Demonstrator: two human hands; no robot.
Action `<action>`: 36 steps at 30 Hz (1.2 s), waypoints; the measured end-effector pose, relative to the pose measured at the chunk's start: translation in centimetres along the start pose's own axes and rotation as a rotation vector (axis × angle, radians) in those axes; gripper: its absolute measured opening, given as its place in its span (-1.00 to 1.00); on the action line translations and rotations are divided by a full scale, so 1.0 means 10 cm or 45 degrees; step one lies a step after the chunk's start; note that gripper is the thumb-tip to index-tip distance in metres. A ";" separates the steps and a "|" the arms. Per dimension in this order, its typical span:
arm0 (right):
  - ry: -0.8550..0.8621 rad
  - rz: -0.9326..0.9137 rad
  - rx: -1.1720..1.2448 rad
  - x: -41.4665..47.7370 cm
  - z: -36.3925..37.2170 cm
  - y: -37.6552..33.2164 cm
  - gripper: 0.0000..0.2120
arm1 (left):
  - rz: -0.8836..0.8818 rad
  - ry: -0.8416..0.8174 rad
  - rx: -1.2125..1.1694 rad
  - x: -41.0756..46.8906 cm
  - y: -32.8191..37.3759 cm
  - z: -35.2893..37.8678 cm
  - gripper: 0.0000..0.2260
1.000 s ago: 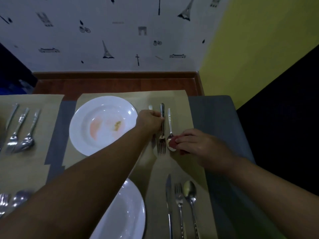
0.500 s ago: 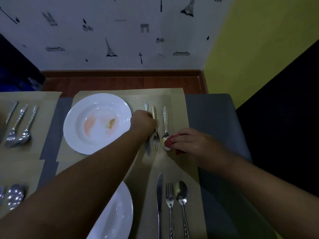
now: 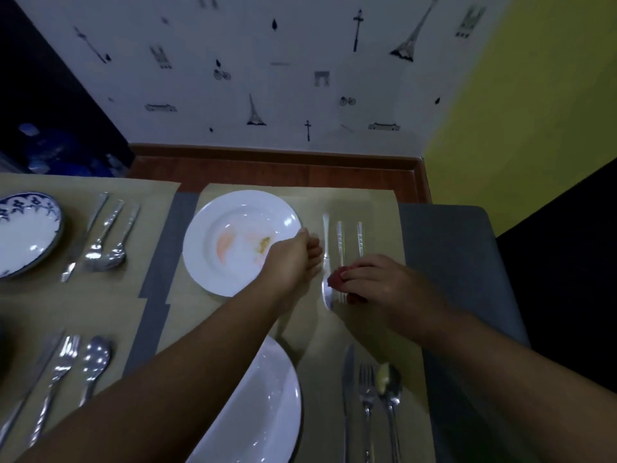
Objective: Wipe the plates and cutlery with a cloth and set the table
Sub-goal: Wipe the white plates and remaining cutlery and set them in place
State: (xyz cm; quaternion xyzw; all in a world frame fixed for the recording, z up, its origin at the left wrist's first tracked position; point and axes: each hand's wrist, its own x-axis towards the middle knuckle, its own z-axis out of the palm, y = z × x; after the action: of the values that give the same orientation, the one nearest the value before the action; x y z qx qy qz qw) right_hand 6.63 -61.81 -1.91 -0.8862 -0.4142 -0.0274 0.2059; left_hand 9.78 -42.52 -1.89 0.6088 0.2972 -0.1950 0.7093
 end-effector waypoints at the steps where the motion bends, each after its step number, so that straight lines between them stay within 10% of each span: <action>1: -0.004 -0.006 0.000 0.09 0.04 -0.05 -0.69 | -0.014 -0.001 -0.042 -0.04 0.04 -0.16 -0.65; 11: 0.023 0.122 0.017 1.26 0.49 -0.54 -0.67 | 0.101 0.475 -0.232 0.26 0.37 -1.99 -0.82; 23: -0.437 0.593 -0.064 2.00 1.09 -0.73 -0.55 | -0.161 0.092 0.237 0.73 0.37 -2.20 -0.81; 36: -0.131 0.541 0.021 1.47 1.11 -1.01 -0.76 | -0.056 0.051 0.105 0.30 0.20 -2.09 -0.84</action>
State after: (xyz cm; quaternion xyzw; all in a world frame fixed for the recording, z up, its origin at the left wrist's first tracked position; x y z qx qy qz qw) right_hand 7.43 -41.13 -5.34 -0.9520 -0.2285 0.0655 0.1930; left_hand 9.44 -21.39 -4.13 0.6345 0.3164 -0.2104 0.6731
